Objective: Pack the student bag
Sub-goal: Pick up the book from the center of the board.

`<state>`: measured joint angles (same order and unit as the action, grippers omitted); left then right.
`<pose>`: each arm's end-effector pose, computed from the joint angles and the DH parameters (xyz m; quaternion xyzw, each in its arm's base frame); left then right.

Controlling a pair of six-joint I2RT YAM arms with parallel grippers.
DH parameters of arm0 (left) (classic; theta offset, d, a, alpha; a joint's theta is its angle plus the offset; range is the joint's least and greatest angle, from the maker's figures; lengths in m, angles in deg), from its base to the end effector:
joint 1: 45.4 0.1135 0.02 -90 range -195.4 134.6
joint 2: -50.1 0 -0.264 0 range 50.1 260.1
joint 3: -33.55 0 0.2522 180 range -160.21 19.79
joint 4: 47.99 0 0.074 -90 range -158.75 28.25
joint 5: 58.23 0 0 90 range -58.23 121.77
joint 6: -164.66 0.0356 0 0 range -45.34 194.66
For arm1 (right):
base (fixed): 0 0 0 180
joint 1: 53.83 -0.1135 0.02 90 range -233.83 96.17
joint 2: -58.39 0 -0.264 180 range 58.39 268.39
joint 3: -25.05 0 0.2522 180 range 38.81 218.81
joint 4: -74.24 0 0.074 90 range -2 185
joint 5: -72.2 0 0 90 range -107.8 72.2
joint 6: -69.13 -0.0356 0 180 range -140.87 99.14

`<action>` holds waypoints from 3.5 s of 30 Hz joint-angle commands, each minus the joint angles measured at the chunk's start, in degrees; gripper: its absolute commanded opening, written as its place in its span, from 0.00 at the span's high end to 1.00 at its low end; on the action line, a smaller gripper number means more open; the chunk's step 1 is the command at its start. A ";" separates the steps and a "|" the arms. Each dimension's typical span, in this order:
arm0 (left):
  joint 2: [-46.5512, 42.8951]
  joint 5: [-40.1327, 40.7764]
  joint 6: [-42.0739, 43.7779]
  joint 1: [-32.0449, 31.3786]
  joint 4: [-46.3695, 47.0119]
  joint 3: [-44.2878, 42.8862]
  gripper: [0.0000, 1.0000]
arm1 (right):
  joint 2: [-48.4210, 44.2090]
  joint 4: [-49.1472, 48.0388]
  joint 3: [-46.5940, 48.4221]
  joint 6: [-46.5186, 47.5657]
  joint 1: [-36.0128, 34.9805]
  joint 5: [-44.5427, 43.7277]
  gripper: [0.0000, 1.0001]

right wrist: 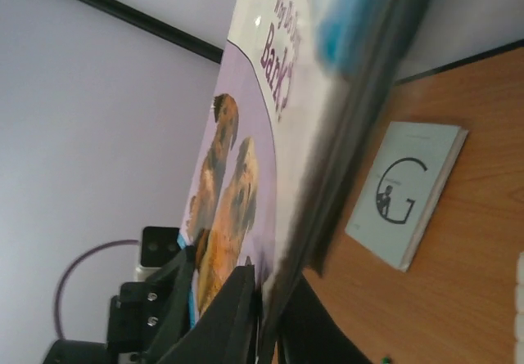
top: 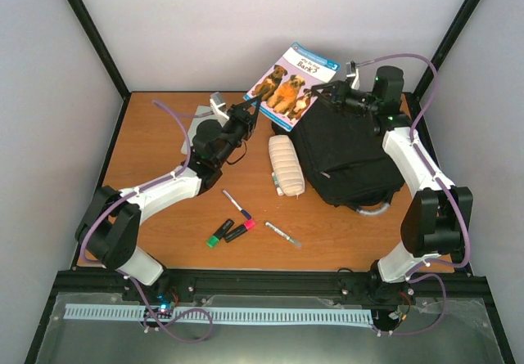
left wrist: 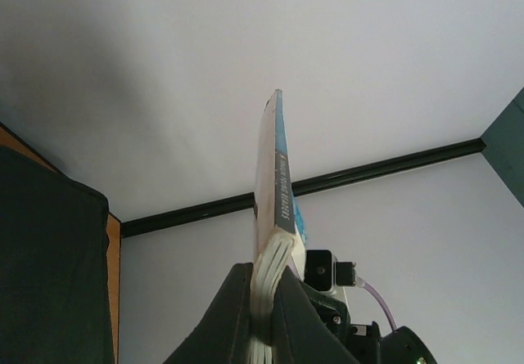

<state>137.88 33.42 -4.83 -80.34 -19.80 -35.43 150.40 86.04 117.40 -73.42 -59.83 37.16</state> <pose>0.2929 -0.2034 0.3139 -0.2553 0.5944 -0.6360 0.4207 0.3689 0.0681 0.3601 0.0031 0.7463 0.5862 0.3151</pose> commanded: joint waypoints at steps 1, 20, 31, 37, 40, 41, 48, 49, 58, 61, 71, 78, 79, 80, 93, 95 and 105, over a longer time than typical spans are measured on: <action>-0.37 -1.44 1.01 -1.79 0.31 -1.17 0.99 | 0.28 2.78 0.71 4.52 -0.07 -3.79 0.94; -10.51 -22.15 42.86 4.45 -46.96 -6.73 0.10 | -5.34 45.80 1.29 63.49 0.66 14.59 0.96; -1.68 -39.83 41.95 4.18 -36.73 -8.26 0.12 | -7.63 51.34 -0.11 67.91 -0.54 21.95 0.96; 0.14 -49.17 39.08 3.47 -28.70 -8.15 0.36 | -6.39 49.39 -0.69 64.21 -0.77 15.67 0.96; 0.90 -51.90 38.65 3.47 -28.07 -8.73 0.64 | -6.16 47.87 -1.24 62.23 -0.79 13.59 0.93; 1.15 -52.63 38.34 3.47 -27.77 -8.90 0.75 | -6.26 47.50 -1.46 61.78 -0.77 13.20 0.92; -0.09 -53.58 37.32 3.77 -27.01 -8.44 0.99 | -9.26 45.18 -2.99 58.00 2.48 5.48 0.36; -0.48 -54.30 36.42 3.93 -25.43 -7.96 0.99 | -10.01 43.67 -4.04 56.96 4.14 5.85 0.30; 0.21 -59.07 31.30 3.96 -19.23 -9.57 0.99 | -14.90 36.87 -13.67 54.69 6.74 20.02 0.00; 1.80 -59.87 29.49 3.60 -17.51 -11.63 0.99 | -14.65 36.00 -14.38 54.17 5.67 22.82 0.00; 7.73 -58.43 32.47 1.98 -24.17 -19.04 0.99 | -12.53 48.13 -9.27 64.06 4.29 38.04 0.02; 8.72 -47.07 38.71 2.51 -34.85 -21.49 0.99 | -15.74 45.15 -10.13 59.20 5.94 38.10 0.15; 8.53 -46.68 38.97 2.51 -34.79 -21.36 0.99 | -15.80 43.87 -10.80 57.68 6.22 37.54 0.17; 8.48 -46.51 39.10 2.51 -34.70 -21.33 0.99 | -15.86 42.66 -11.56 56.02 6.52 36.43 0.18; 6.57 -44.69 41.78 2.38 -36.11 -19.77 0.99 | -16.39 32.23 -15.37 45.30 10.11 30.00 0.68; 6.77 -44.83 41.69 2.21 -35.83 -19.87 0.99 | -16.78 31.78 -15.73 45.10 10.13 29.06 0.72; 6.93 -44.73 44.15 0.66 -38.55 -20.55 0.74 | -18.40 32.12 -15.02 46.34 11.91 20.11 0.97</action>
<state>145.62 -13.53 35.78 -79.29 -54.55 -54.73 134.03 118.63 100.70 -29.20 -49.95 60.14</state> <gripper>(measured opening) 0.099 0.052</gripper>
